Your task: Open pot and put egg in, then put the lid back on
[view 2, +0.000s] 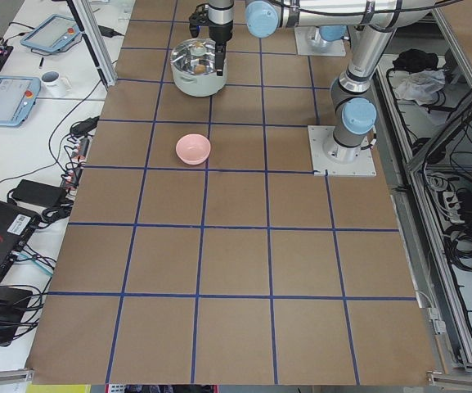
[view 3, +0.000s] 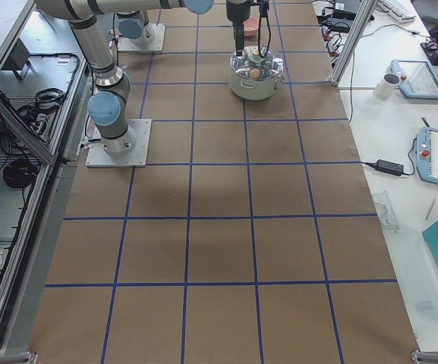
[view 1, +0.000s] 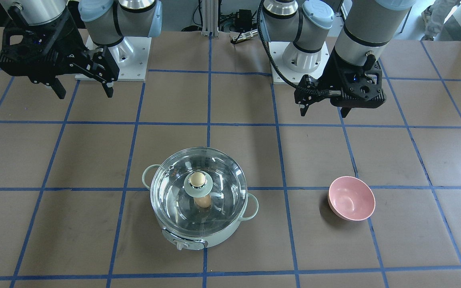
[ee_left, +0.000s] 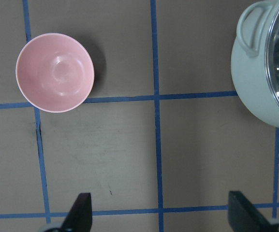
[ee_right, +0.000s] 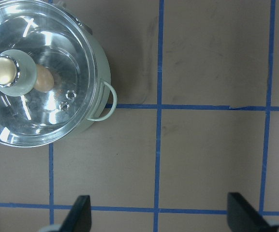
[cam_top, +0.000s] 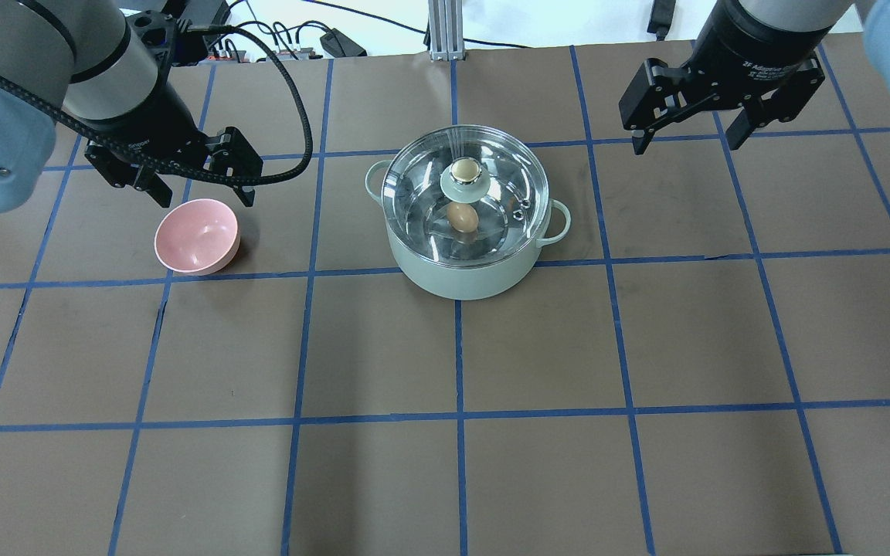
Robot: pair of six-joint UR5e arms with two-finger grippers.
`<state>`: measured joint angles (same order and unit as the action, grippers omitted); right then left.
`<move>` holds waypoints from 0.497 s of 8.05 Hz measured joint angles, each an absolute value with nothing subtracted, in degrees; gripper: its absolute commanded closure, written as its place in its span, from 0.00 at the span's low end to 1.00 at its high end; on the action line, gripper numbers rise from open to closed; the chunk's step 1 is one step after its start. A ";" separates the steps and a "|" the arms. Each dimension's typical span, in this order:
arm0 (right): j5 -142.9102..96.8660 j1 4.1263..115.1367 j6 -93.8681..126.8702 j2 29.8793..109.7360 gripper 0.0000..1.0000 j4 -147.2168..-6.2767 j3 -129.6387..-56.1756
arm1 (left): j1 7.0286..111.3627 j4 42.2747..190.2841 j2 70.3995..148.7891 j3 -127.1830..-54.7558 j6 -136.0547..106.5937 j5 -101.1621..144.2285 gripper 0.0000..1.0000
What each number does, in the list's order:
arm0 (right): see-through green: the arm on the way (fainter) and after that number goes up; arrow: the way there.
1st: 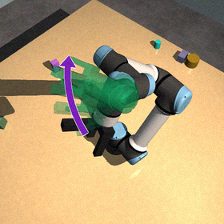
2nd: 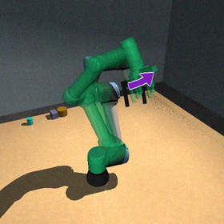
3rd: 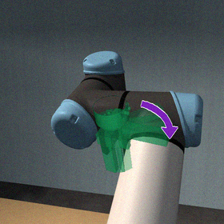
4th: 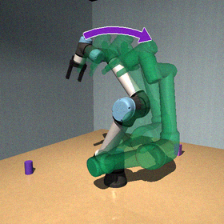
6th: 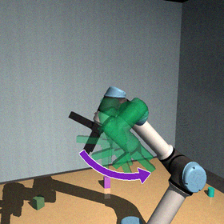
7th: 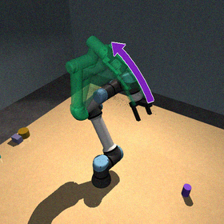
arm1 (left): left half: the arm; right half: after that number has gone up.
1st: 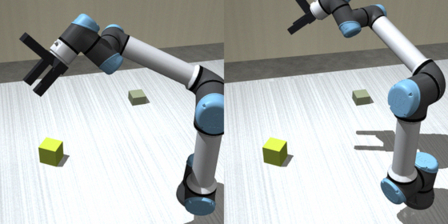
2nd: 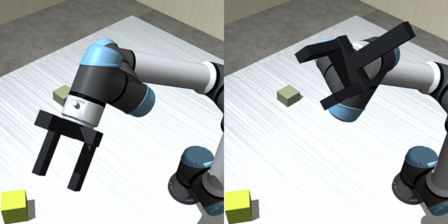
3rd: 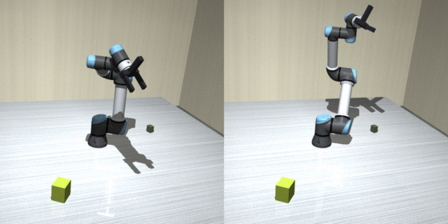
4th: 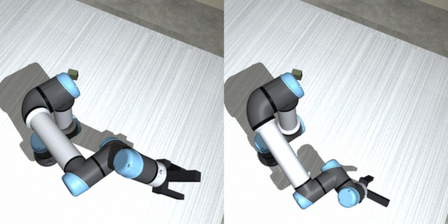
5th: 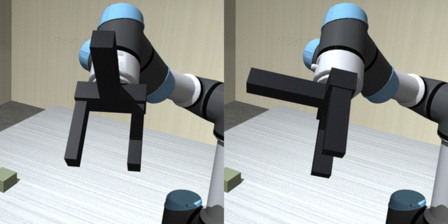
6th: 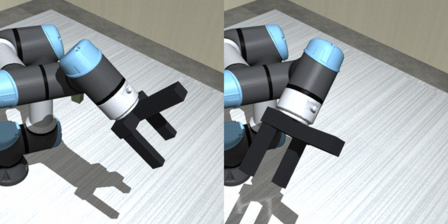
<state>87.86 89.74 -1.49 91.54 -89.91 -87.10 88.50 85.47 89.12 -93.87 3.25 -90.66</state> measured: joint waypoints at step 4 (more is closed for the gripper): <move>87.41 89.83 -1.41 91.44 0.00 -90.00 -87.10 | 88.58 85.44 89.12 -93.86 3.25 -90.70 0.00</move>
